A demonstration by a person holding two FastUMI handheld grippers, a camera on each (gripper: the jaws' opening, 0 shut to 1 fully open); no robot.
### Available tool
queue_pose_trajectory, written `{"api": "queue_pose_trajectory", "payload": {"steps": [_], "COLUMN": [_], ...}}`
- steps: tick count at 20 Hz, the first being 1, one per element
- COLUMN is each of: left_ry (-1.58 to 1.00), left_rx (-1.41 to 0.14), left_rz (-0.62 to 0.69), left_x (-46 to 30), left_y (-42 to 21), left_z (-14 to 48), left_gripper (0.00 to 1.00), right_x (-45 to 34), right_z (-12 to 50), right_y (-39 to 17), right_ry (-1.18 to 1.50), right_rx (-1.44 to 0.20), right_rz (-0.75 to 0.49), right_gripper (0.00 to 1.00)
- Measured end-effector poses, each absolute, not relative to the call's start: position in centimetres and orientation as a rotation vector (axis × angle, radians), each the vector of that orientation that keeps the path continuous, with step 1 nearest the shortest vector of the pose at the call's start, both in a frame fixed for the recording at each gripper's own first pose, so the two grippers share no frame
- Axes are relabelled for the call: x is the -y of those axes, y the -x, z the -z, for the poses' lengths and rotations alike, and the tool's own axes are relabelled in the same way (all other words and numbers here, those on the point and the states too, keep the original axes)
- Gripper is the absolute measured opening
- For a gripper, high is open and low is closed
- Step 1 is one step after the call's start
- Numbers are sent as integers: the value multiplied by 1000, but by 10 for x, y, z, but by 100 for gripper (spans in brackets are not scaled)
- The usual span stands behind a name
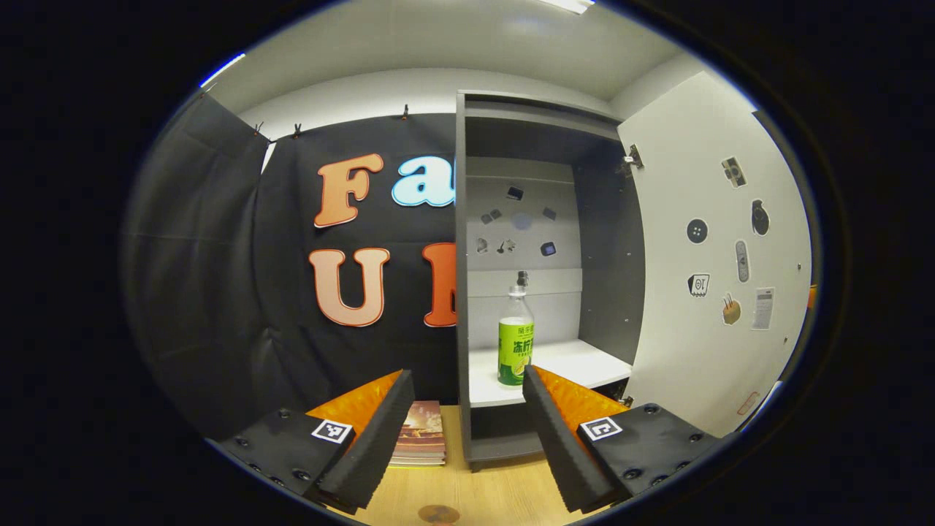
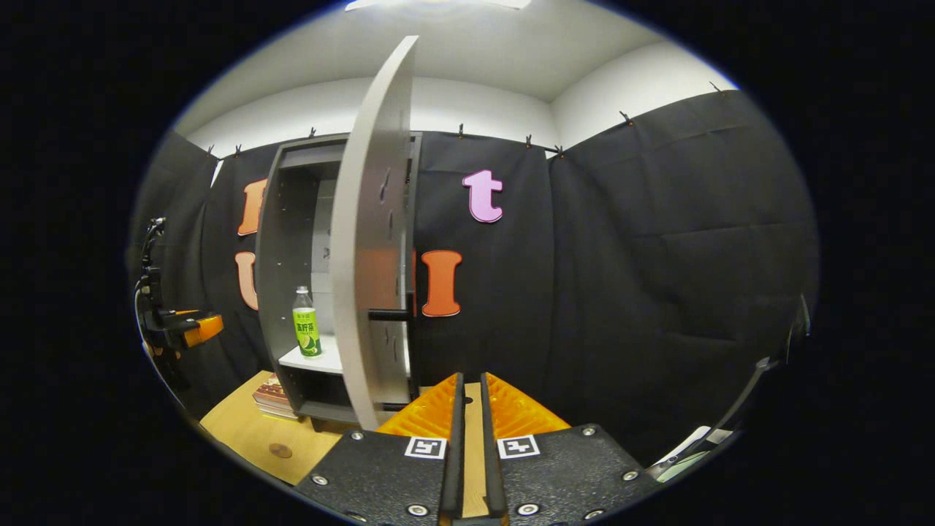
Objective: Open the cabinet door with the right hand, grasp the bottle in the cabinet with the left hand and place it on the coaster, then close the cabinet door with the right hand.
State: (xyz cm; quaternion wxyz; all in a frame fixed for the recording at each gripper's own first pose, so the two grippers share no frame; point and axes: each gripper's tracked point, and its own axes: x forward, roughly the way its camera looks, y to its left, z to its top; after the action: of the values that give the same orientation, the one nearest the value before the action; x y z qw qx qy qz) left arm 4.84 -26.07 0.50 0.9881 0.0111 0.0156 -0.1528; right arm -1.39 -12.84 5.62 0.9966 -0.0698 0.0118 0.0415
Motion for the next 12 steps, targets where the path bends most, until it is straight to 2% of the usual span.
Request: {"api": "queue_pose_trajectory", "payload": {"steps": [3, 10, 11, 12], "left_ry": [-17, -13, -9, -4], "left_rx": [-20, -18, -17, -17], "left_rz": [301, 297, 304, 316], "left_x": [289, 346, 356, 368], "left_y": [-71, -116, -123, -129], "left_z": [-5, 1, 1, 2], "left_gripper": [96, 96, 96, 97], "right_x": [155, 204, 210, 215], "right_z": [-54, -54, -56, -55], "right_y": [5, -22, -29, -33], "right_ry": [135, 106, 108, 113], "right_rx": [-36, -50, -49, -48], "right_rz": [-48, -9, 0, 10], "right_gripper": [13, 47, 46, 54]}}
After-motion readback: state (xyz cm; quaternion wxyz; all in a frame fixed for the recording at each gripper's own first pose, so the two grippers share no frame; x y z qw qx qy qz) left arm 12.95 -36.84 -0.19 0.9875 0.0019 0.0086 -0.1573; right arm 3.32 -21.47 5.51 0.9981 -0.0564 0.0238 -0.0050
